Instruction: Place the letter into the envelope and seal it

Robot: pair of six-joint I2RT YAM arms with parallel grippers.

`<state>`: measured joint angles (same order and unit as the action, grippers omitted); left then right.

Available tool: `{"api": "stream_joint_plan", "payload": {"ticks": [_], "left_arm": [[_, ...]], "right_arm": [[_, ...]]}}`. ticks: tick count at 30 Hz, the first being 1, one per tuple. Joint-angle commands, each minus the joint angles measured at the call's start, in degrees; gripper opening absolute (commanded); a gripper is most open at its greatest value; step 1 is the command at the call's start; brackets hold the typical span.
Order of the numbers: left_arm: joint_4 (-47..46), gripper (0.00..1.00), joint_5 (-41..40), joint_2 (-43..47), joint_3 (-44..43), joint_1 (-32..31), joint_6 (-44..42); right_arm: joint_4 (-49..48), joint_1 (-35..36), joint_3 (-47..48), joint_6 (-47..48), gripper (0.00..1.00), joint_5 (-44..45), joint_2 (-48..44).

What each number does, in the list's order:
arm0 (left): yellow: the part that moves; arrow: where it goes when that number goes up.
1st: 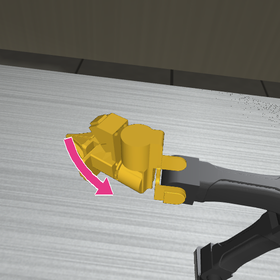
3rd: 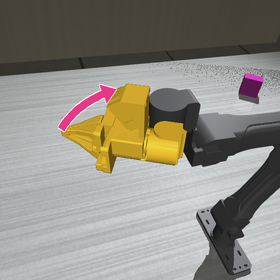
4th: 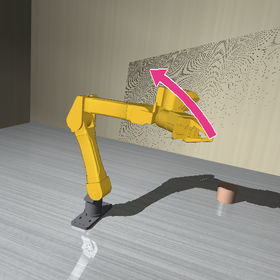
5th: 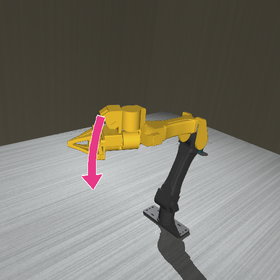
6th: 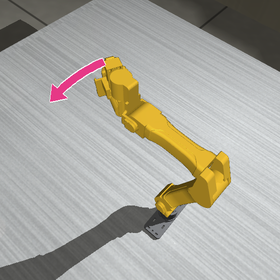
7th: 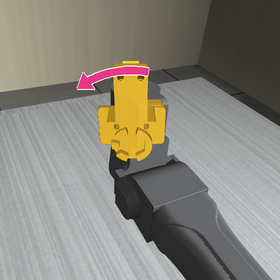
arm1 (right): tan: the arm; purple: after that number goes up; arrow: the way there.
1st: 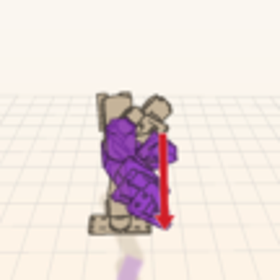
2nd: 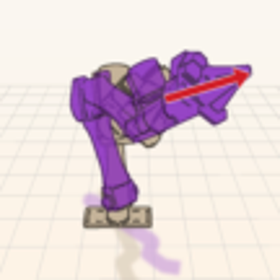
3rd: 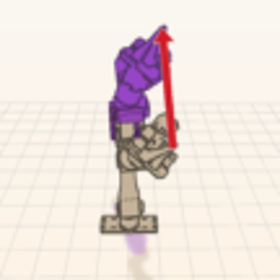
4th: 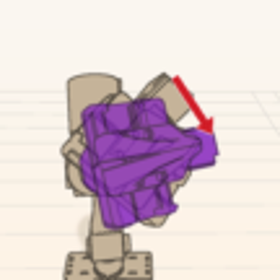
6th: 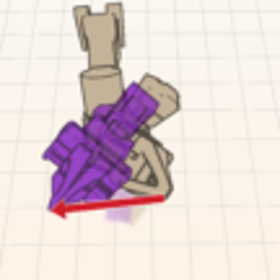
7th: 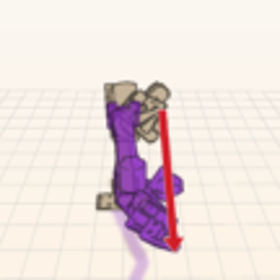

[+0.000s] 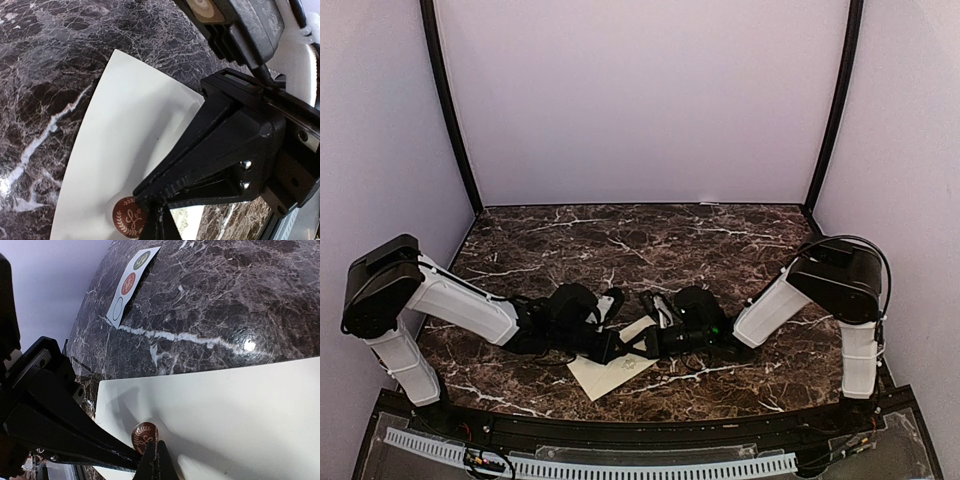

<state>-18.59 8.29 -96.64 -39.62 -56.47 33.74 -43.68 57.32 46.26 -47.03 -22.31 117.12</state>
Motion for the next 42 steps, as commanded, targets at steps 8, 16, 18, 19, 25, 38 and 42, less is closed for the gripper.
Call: {"api": "stream_joint_plan", "payload": {"ticks": [8,16,18,19,25,38,42], "left_arm": [[-1.07,0.01,-1.76,1.42,2.72,0.31,0.72],[0.83,0.01,-1.89,-0.3,1.36,0.32,0.46],[1.9,0.01,-2.18,-0.46,1.3,0.35,0.59],[2.16,0.01,-2.06,-0.51,1.34,0.36,0.7],[2.88,0.0,-1.17,-1.04,2.63,0.34,1.94],[3.33,0.0,-0.94,0.57,2.71,0.31,1.94],[3.79,0.04,-1.89,3.43,1.65,0.38,0.37]], "right_arm": [[0.0,-0.15,0.85,0.82,0.0,-0.02,1.27],[0.26,-0.11,0.85,0.89,0.0,0.15,1.1],[0.39,-0.12,0.89,0.89,0.0,0.16,0.94],[0.48,-0.14,0.93,0.88,0.0,0.16,0.73],[3.01,-0.1,1.19,2.0,0.0,0.77,-2.13],[14.63,-0.08,2.72,7.98,0.14,5.46,-12.31],[15.83,0.06,2.18,8.21,0.14,6.4,-14.59]]}}
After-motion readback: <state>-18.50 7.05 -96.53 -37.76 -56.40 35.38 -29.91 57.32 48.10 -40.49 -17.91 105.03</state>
